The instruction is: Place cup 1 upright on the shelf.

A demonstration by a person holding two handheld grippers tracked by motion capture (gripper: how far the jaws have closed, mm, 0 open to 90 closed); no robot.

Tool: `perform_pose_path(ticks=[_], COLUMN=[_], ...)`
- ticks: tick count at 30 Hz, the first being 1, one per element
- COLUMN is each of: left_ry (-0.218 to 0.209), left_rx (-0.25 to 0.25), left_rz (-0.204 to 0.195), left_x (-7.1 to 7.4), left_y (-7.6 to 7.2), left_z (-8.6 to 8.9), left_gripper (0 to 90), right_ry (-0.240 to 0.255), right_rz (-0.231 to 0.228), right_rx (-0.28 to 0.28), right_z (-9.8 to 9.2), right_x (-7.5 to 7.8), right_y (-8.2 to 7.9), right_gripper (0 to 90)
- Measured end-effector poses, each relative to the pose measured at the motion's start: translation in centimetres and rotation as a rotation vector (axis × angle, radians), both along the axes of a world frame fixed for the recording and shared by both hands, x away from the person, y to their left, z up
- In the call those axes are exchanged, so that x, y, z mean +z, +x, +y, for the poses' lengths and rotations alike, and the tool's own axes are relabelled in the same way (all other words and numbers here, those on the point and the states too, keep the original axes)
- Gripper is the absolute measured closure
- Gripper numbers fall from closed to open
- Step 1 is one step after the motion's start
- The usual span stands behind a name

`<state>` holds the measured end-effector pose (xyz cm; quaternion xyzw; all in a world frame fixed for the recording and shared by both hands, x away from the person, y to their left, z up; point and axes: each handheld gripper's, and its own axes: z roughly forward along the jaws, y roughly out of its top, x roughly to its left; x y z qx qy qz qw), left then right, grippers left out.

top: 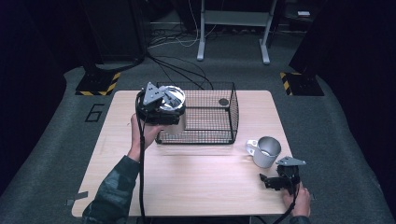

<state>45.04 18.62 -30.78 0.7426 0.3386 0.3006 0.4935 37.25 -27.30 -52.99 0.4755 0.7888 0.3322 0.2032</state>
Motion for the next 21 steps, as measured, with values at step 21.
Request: perform_pose_path(ticks=[21], left_ry=[-0.009], left_rx=[0.057], left_rz=[0.050], left_x=[-1.2], left_y=[4.5], left_z=[0.2], left_gripper=[3.9], right_ry=[0.003], right_rz=[0.002], right_rx=[-0.002], right_z=[0.1], right_x=[0.0], right_y=[0.0], right_gripper=[0.0])
